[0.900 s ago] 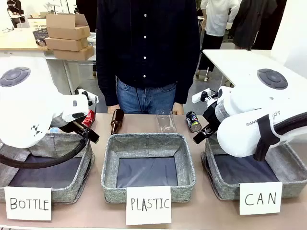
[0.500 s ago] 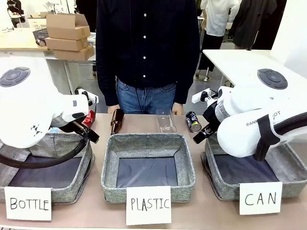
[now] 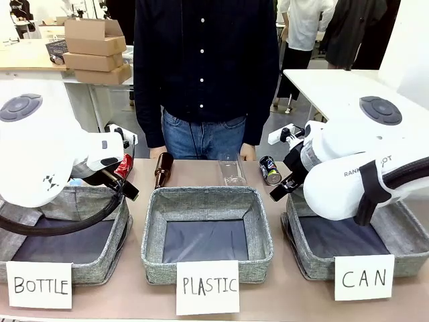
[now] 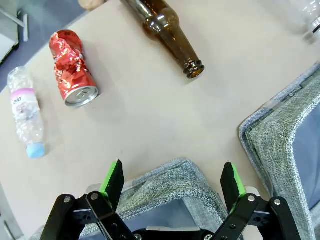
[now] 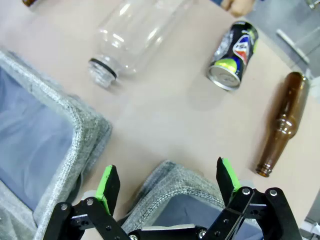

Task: Sort the can waste into the basket.
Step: Pick up the can waste from the table and place it in the right Fabric basket.

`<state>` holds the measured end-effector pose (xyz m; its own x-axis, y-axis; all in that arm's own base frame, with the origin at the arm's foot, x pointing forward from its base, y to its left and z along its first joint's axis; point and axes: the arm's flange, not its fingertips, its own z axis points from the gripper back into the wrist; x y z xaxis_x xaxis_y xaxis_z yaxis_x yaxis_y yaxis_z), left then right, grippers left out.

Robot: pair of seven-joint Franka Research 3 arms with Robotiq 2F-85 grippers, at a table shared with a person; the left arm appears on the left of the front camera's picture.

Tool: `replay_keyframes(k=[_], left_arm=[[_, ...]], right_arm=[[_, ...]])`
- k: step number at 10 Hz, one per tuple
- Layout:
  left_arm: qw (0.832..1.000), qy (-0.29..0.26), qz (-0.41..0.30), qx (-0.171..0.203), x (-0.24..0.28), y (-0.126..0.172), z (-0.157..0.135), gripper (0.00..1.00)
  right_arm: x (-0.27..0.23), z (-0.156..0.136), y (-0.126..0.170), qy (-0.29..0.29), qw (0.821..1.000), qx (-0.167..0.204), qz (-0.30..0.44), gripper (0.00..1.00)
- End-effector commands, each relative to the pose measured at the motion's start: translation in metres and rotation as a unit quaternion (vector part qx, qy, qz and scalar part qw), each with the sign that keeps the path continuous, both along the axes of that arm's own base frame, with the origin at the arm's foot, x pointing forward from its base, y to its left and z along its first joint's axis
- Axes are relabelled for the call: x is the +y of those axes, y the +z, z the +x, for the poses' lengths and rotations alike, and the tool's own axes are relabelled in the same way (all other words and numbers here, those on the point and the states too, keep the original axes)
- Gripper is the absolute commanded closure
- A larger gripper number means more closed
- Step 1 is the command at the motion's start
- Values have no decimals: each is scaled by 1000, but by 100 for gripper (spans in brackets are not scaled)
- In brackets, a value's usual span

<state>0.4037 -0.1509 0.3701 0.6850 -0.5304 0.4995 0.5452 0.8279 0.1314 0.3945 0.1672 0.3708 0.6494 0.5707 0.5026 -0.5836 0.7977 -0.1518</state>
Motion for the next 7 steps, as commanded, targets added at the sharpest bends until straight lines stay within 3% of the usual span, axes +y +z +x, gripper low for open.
replay_keyframes(k=[1, 3, 4, 5, 6, 7], left_arm=[[1000, 0, 0, 0, 0, 0, 0, 0], [1000, 0, 0, 0, 0, 0, 0, 0], [1000, 0, 0, 0, 0, 0, 0, 0], [998, 47, -23, 48, -1, 51, -21, 0], [998, 7, -48, 46, 6, 102, -62, 0], [1000, -10, -9, 9, 17, 140, -113, 0]], right_arm=[[0, 0, 0, 0, 1000, 0, 0, 0], [0, 0, 0, 0, 1000, 0, 0, 0], [-8, -19, 40, 43, 998, 35, 19, 0], [-22, -51, 100, 53, 994, 62, 66, 0], [-42, -97, 155, 57, 993, 57, 82, 0], [-65, -150, 194, 59, 994, 22, 84, 0]])
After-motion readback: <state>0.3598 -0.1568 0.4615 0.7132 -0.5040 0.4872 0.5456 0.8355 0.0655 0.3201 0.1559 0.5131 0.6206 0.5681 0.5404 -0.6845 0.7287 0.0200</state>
